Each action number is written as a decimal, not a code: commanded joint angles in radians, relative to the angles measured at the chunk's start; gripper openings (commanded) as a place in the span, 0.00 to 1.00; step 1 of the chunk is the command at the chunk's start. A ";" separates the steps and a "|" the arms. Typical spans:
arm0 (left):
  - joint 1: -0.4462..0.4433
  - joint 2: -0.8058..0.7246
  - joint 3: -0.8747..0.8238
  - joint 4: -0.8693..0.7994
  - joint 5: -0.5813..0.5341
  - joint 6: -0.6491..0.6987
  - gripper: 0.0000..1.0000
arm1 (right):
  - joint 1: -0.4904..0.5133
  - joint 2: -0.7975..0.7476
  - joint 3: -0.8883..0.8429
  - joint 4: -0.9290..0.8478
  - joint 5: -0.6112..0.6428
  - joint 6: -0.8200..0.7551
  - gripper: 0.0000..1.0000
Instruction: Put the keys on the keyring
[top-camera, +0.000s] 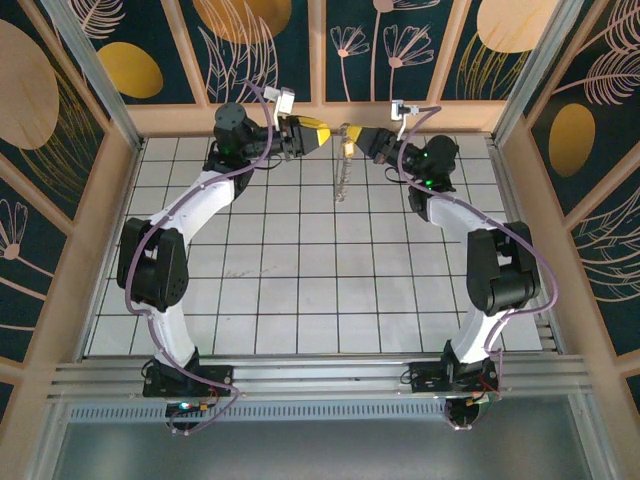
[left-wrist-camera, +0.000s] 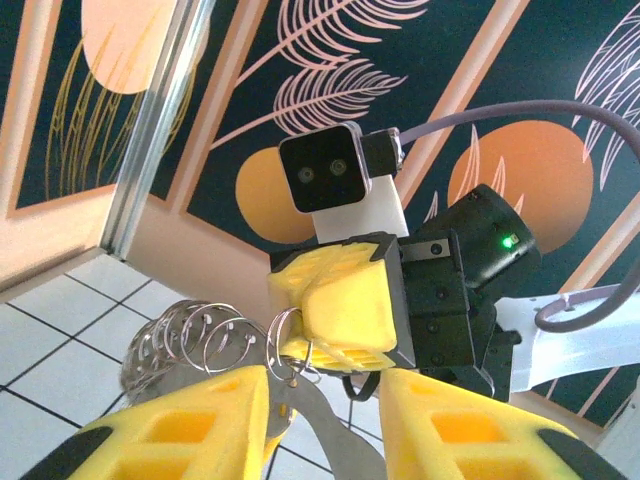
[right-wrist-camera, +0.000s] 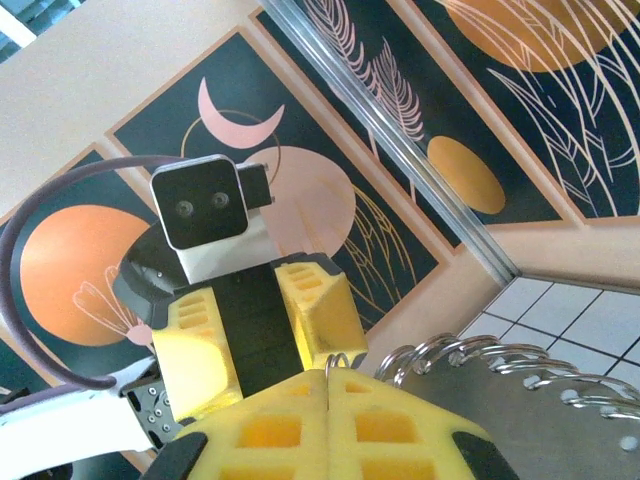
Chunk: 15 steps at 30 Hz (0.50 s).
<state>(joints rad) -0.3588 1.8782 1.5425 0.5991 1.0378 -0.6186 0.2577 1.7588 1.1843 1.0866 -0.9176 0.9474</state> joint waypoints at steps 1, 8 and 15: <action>0.010 -0.020 0.086 -0.105 0.049 0.080 0.37 | -0.009 0.013 0.073 -0.032 -0.107 -0.055 0.00; 0.012 0.050 0.226 -0.364 0.153 0.235 0.39 | -0.017 0.042 0.155 -0.135 -0.216 -0.124 0.00; 0.022 0.099 0.297 -0.511 0.191 0.338 0.39 | -0.017 0.056 0.168 -0.142 -0.248 -0.127 0.00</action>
<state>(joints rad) -0.3481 1.9457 1.8088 0.1810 1.1763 -0.3496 0.2474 1.8076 1.3178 0.9222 -1.1248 0.8433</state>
